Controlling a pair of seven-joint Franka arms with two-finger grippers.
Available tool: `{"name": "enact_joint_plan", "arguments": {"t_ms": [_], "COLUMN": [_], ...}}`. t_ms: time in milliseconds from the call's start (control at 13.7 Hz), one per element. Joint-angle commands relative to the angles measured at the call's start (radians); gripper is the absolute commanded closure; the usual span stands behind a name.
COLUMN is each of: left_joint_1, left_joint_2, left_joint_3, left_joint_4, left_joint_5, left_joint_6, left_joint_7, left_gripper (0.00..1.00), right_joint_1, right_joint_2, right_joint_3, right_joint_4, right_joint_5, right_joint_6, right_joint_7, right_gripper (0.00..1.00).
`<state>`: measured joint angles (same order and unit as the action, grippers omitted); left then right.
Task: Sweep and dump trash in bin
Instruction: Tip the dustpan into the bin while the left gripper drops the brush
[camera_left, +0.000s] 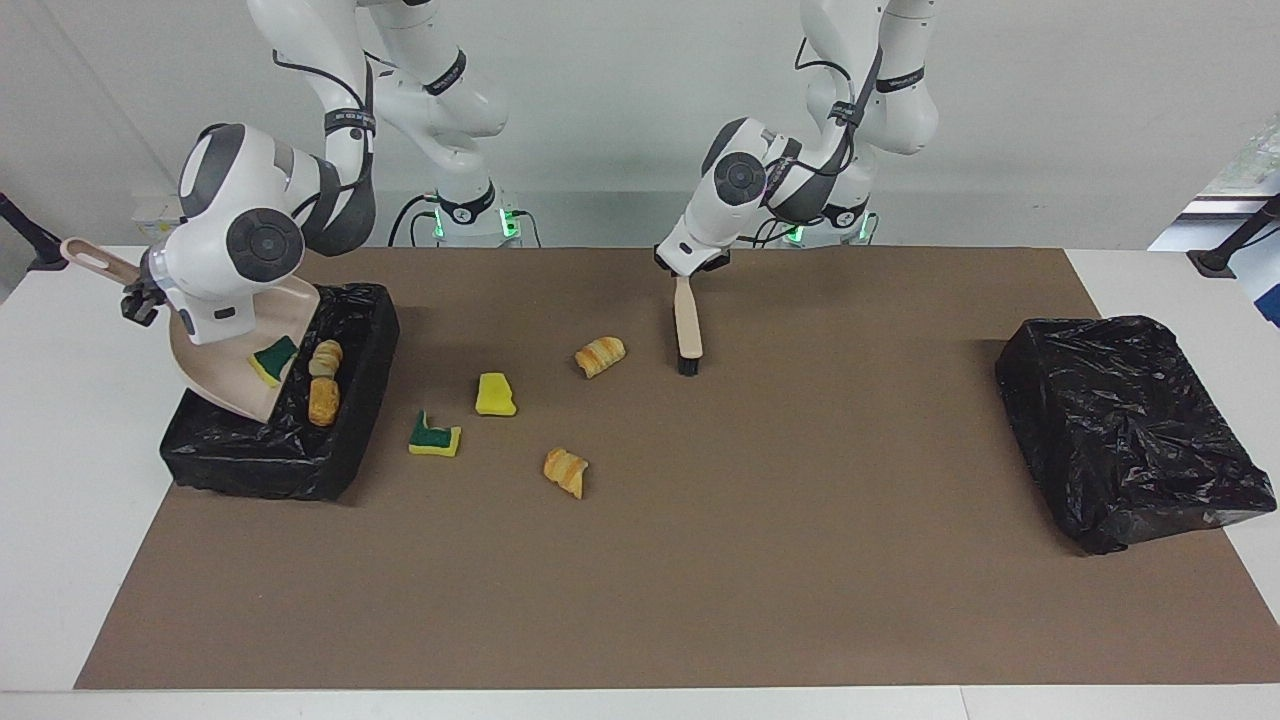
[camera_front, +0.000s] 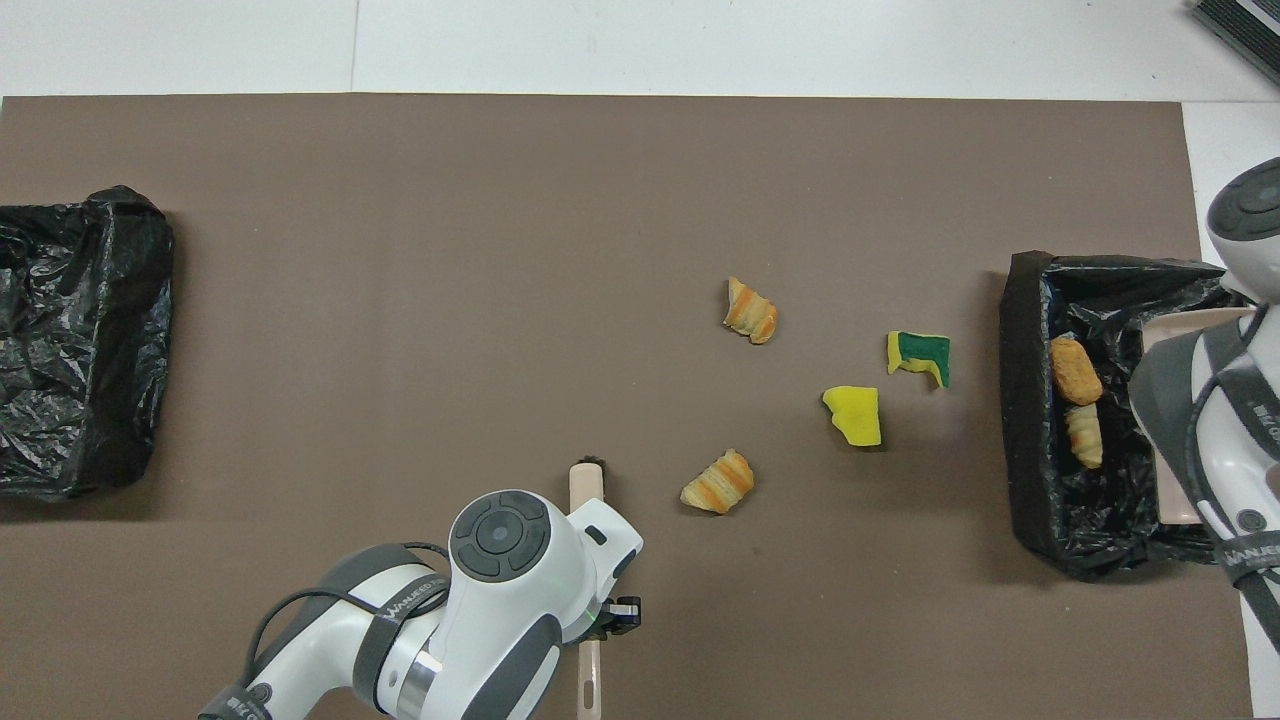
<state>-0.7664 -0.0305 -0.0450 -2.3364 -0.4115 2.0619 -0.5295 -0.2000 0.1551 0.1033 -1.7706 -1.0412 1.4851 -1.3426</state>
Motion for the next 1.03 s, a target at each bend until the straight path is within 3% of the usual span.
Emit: {"name": "enact_joint_plan", "arguments": {"t_ms": [0,146,293,732,952], "left_joint_1": [-0.005,-0.004,-0.004,0.006,0.128], "left_joint_2": [-0.029,-0.029,-0.029,-0.045,-0.077], "left_joint_3": [0.016,0.016,0.017,0.019,0.019], "left_joint_4": [-0.021,-0.021,-0.018,0.002,0.09], "left_joint_5": [0.022,0.022,0.02,0.022,0.057], "left_joint_6": [-0.032,-0.031,-0.029,-0.052,-0.184], "left_joint_7": [0.013,0.006,-0.013,-0.027,-0.015], "left_gripper": [1.0,1.0,0.0,0.0,0.0], "right_joint_1": [-0.004,-0.021,-0.062,-0.059,-0.05], "right_joint_2": [-0.029,-0.032,-0.032,-0.034,-0.035], "right_joint_3": [0.004,0.006,0.004,0.007,0.019], "right_joint_4": [0.023,0.069,0.114,0.134,0.128], "right_joint_5": [-0.043,-0.028,0.037,0.398,0.521], "right_joint_6": [-0.032,-0.032,-0.022,0.015,0.017], "right_joint_7": [-0.082,-0.157,-0.19,-0.144,-0.038], "right_gripper": [1.0,1.0,1.0,1.0,1.0]}}
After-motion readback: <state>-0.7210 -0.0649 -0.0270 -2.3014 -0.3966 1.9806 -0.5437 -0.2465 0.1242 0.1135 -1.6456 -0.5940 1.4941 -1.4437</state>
